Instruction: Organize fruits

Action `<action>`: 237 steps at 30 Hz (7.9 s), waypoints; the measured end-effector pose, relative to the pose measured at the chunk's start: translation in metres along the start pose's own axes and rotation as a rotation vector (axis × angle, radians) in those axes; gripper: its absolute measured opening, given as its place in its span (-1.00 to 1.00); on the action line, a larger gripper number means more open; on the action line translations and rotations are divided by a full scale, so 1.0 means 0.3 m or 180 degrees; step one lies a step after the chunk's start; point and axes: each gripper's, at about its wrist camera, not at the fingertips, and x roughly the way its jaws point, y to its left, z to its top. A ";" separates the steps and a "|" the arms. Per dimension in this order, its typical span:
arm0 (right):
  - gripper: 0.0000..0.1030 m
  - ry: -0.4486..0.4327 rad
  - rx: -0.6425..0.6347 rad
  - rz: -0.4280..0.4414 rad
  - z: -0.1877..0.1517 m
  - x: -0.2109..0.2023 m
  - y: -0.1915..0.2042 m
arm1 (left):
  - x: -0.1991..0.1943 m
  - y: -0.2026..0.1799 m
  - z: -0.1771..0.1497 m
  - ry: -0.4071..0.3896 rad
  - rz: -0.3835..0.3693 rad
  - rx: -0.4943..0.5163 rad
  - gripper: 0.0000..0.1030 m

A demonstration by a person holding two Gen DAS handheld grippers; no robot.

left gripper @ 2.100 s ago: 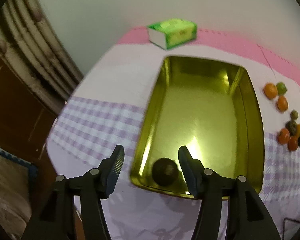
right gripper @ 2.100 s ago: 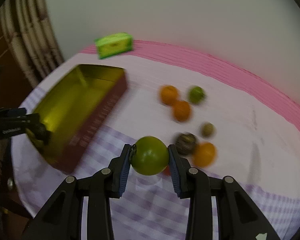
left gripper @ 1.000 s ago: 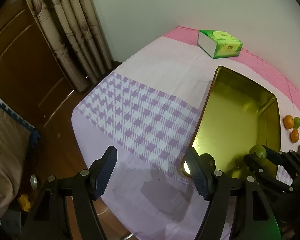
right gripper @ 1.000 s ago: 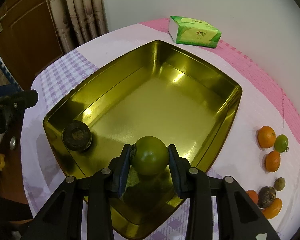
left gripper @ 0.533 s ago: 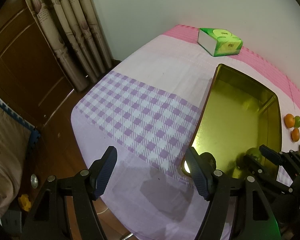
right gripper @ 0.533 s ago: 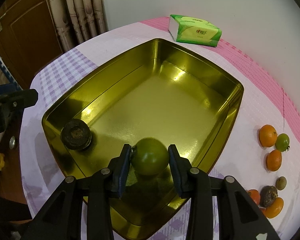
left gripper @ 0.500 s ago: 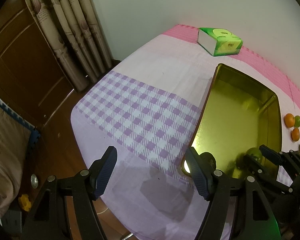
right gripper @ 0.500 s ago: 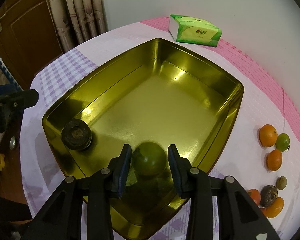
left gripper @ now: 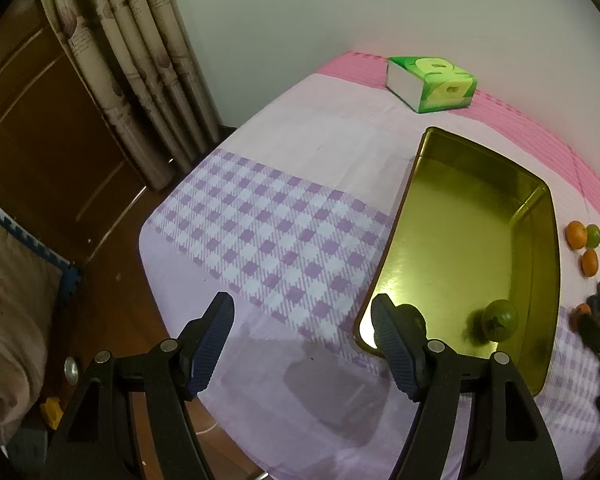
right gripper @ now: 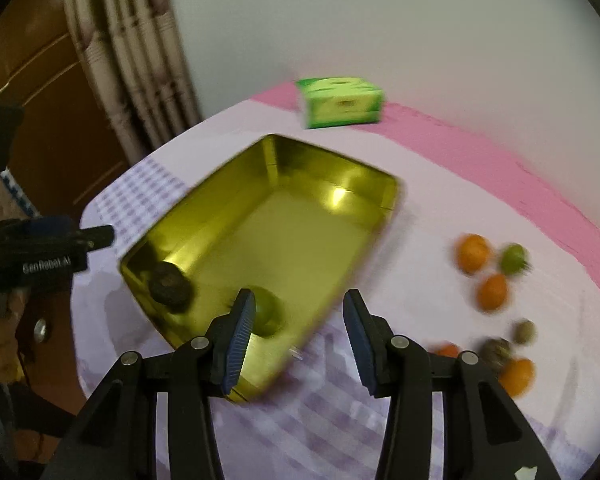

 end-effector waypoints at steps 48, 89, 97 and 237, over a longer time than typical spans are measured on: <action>-0.40 -0.0041 0.1023 -0.1139 -0.355 -0.009 -0.738 | -0.046 -0.809 -0.131 0.0079 -0.1364 0.1336 0.39; -0.36 -0.0124 0.1134 -0.1147 -0.380 -0.034 -0.785 | -0.029 -0.811 -0.063 -0.0067 -0.1119 0.1333 -0.28; -0.36 -0.0122 0.1126 -0.1157 -0.383 -0.031 -0.784 | 0.038 -0.555 0.063 -0.0067 -0.0642 0.1074 -0.28; -0.41 0.0020 0.0529 -0.0472 -0.281 0.068 -0.377 | 0.032 -0.197 0.026 0.0028 -0.0259 0.0533 0.40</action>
